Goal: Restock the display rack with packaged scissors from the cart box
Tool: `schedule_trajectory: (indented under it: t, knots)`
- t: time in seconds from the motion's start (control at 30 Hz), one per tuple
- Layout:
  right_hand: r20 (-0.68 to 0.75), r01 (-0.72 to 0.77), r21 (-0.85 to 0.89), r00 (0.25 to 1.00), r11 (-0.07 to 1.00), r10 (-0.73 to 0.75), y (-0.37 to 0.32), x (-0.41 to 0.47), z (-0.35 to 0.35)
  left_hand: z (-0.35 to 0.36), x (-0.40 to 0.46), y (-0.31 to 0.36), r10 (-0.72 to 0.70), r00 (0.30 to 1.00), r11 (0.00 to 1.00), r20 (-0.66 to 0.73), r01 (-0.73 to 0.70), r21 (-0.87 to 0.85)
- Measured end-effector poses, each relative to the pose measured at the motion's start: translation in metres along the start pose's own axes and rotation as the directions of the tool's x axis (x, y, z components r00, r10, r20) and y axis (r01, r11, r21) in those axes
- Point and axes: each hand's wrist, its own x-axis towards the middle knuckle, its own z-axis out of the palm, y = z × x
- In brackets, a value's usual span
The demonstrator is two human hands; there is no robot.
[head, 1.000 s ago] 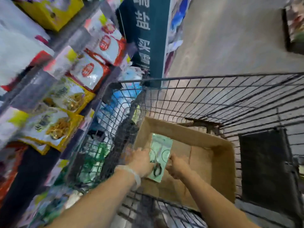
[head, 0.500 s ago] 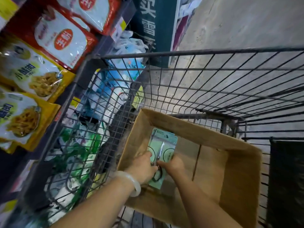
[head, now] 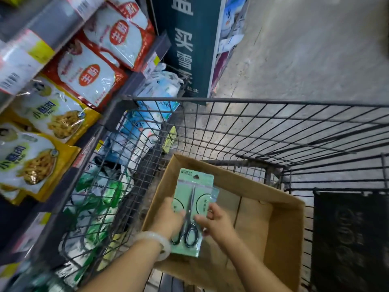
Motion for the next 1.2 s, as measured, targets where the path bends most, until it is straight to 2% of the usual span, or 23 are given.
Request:
schedule_trajectory:
  t: [0.07,0.13,0.23,0.3,0.43,0.57,0.77,0.97,1.1,1.2]
  knots:
    - [-0.007,0.000,0.049,1.000,0.999,0.000,-0.005,0.007,0.005,-0.009,0.005,0.000,-0.003,0.995,0.996,-0.095,-0.005,-0.089]
    - [-0.105,-0.067,0.052,0.992,0.996,0.073,-0.001,0.020,0.007,-0.018,0.009,-0.001,0.009,0.990,0.993,-0.141,-0.025,-0.112]
    - [-0.318,-0.282,-0.133,0.920,0.950,0.229,0.024,0.045,0.005,-0.026,0.016,-0.005,0.010,0.988,0.995,-0.155,-0.026,-0.101]
    - [-0.319,-0.371,-0.141,0.895,0.918,0.312,0.040,0.056,0.011,-0.026,0.020,-0.006,0.001,0.991,0.992,-0.134,-0.017,-0.125]
    - [-0.345,-0.377,-0.142,0.885,0.915,0.312,0.080,0.095,0.016,-0.024,0.028,-0.008,0.009,0.990,0.984,-0.139,-0.033,-0.172]
    - [-0.329,-0.394,-0.070,0.876,0.916,0.352,0.056,0.078,0.019,-0.026,0.026,-0.008,0.006,0.991,0.982,-0.136,-0.032,-0.188]
    - [-0.304,-0.261,0.040,0.916,0.965,0.261,0.042,0.033,-0.004,-0.034,0.001,-0.002,-0.015,0.984,0.961,-0.176,-0.034,-0.275]
    - [-0.218,0.007,0.020,0.976,1.000,-0.002,-0.007,-0.032,-0.019,-0.055,-0.059,0.006,0.047,0.966,0.922,-0.254,-0.140,-0.360]
    - [-0.148,0.212,-0.044,0.965,0.976,-0.216,-0.057,-0.067,0.002,-0.081,-0.100,0.000,0.088,0.946,0.878,-0.311,-0.221,-0.424]
    - [-0.053,0.356,-0.134,0.929,0.925,-0.365,-0.090,-0.101,0.035,-0.108,-0.141,-0.020,0.108,0.918,0.839,-0.382,-0.291,-0.461]
